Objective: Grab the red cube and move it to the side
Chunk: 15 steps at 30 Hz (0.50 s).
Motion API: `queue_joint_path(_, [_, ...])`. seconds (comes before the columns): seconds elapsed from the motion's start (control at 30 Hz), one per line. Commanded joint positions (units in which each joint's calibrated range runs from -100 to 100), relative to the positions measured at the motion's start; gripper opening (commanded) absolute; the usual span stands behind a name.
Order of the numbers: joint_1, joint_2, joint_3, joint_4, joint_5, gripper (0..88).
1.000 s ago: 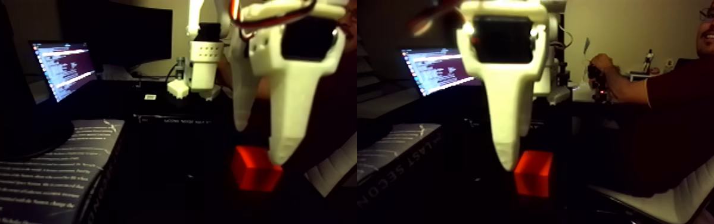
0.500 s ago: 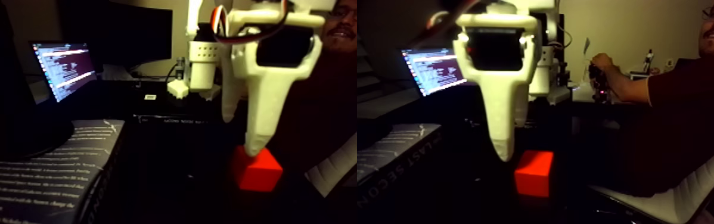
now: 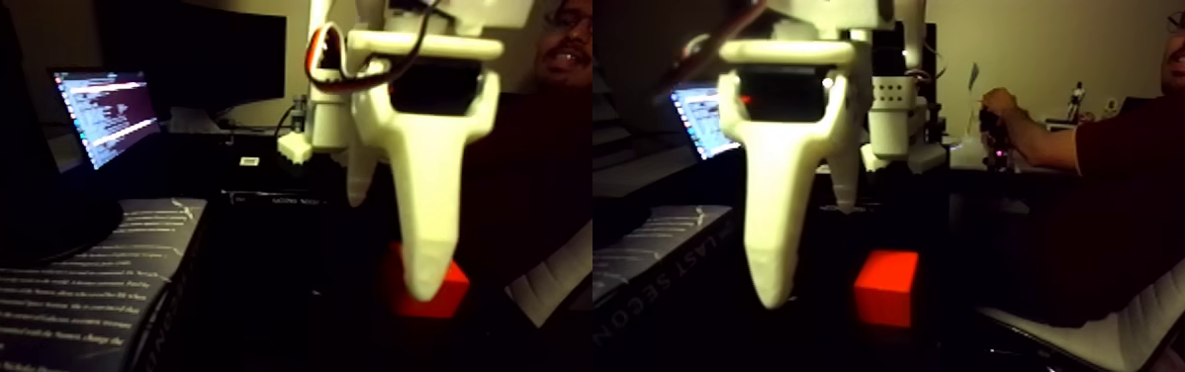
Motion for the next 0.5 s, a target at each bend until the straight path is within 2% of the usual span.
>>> queue_joint_path(0.0, [0.15,0.29,-1.78,0.72,0.26,45.4])
queue_joint_path(0.47, [-1.27,0.21,-1.60,0.38,1.07,44.9])
